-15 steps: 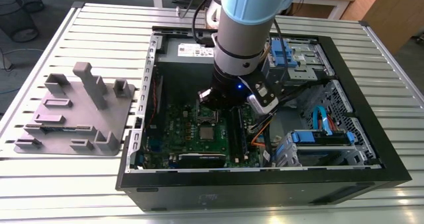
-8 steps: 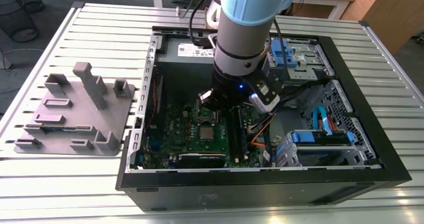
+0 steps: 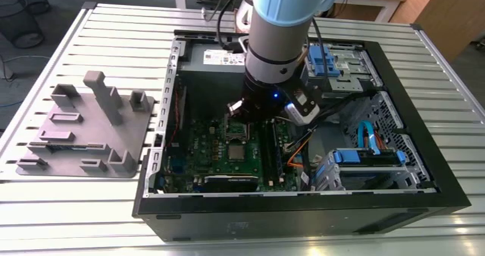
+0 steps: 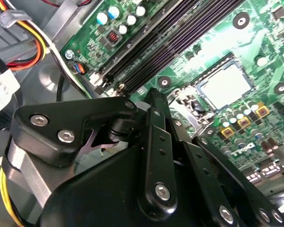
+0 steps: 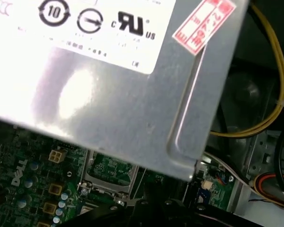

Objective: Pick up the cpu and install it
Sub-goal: 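Close the cpu cover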

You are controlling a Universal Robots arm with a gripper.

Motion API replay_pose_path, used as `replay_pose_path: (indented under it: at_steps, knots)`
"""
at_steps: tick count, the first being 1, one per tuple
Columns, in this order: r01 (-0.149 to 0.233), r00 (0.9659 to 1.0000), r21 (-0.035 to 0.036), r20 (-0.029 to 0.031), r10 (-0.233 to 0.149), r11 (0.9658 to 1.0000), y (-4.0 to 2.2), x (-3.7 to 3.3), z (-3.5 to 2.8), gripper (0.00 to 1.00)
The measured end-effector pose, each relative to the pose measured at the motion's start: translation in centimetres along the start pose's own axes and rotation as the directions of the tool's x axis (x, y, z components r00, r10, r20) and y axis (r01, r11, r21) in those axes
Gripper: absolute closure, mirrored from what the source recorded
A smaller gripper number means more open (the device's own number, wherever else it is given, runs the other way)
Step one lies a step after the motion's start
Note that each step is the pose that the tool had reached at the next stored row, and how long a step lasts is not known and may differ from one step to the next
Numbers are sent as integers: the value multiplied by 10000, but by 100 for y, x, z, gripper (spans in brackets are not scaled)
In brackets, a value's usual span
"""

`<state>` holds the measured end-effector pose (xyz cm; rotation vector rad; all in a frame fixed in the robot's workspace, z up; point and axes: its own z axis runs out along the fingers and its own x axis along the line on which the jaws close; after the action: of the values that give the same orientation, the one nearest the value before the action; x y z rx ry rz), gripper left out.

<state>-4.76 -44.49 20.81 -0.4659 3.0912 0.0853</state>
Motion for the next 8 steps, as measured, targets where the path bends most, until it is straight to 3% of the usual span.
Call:
replay_pose_path:
  at_steps: [8]
  knots:
    - [54, 10000, -2, -3, -54, 10000, 38, -65, 16, 89]
